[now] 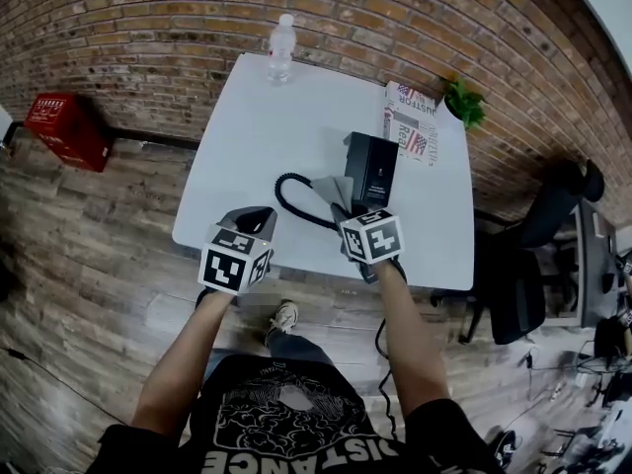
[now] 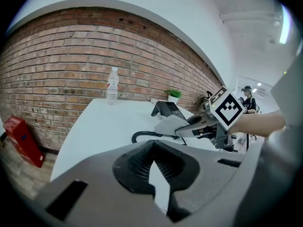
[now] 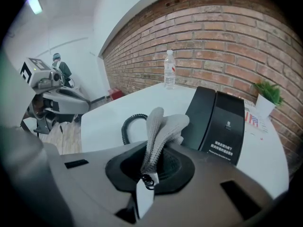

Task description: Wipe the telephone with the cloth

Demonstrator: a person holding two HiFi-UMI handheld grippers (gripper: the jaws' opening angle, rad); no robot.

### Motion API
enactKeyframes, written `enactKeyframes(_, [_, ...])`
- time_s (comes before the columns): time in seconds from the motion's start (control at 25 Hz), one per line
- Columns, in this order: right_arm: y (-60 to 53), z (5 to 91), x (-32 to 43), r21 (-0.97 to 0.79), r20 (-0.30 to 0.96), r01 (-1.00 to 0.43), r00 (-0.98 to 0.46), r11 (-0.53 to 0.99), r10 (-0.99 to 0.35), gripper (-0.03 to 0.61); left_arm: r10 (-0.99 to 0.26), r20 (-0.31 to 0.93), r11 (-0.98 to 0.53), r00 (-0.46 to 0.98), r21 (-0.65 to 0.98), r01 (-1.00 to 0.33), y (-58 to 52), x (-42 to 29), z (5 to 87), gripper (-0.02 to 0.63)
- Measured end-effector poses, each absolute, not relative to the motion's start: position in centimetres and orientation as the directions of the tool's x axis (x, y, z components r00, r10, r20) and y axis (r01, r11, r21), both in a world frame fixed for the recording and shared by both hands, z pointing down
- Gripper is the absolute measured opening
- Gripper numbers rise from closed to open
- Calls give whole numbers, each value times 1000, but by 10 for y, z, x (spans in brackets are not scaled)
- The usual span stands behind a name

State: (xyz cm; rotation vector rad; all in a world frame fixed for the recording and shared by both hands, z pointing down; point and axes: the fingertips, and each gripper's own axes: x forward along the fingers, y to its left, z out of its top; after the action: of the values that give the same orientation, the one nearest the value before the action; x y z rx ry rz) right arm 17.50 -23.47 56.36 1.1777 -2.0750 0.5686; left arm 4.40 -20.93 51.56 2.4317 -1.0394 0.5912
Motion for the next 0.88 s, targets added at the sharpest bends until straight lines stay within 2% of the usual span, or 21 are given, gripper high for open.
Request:
enactKeyframes(0.6, [-298, 453, 211, 17, 563, -862, -411, 507, -717, 12, -585, 510, -629, 630, 205, -750, -240, 81, 505, 6])
enactKeyframes(0.88, [-340, 436, 260, 58, 550, -880, -365, 471, -751, 12, -609, 511, -601, 606, 201, -774, -257, 90, 505, 6])
